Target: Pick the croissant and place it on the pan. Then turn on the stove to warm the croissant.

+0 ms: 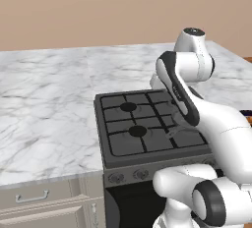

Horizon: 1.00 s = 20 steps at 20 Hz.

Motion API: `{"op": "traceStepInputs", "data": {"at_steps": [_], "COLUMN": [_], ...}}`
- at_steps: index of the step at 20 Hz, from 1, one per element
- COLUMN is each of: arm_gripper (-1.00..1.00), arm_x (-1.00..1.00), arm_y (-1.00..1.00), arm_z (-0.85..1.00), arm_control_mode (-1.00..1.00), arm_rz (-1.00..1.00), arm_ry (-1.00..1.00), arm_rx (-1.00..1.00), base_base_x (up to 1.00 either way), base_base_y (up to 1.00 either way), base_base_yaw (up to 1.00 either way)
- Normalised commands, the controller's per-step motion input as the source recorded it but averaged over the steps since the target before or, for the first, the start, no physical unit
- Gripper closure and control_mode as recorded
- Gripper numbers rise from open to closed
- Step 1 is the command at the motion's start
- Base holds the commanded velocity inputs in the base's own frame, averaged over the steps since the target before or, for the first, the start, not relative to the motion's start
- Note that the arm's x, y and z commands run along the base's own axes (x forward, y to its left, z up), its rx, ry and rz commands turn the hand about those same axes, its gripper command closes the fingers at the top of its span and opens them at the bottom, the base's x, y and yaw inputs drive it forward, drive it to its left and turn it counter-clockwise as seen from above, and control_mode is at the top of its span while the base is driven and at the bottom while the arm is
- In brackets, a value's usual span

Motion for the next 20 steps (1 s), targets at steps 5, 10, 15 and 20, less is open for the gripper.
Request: {"op": "traceStepInputs", "data": {"at_steps": [5, 10, 15, 20], "arm_gripper": [-1.00, -1.00, -1.00, -1.00], "arm_x": [-0.19, -0.24, -0.16, -0.01], "arm_y": [-0.20, -0.61, -0.73, -0.81], "arm_z": [-0.01, -0.10, -0.16, -0.12], "arm_control_mode": [-1.00, -1.00, -1.00, -1.00], "arm_rz": [-0.03, -0.11, -0.22, -0.34], "arm_ry": [-0.01, -0.03, 0.00, 0.00], "arm_rx": [0.00, 0.02, 0.00, 0.01], "base_base_x": [0.00, 0.00, 0.00, 0.00], "base_base_y": [0.00, 0.00, 0.00, 0.00], "base_base_yaw": [0.00, 0.00, 0.00, 0.00]}}
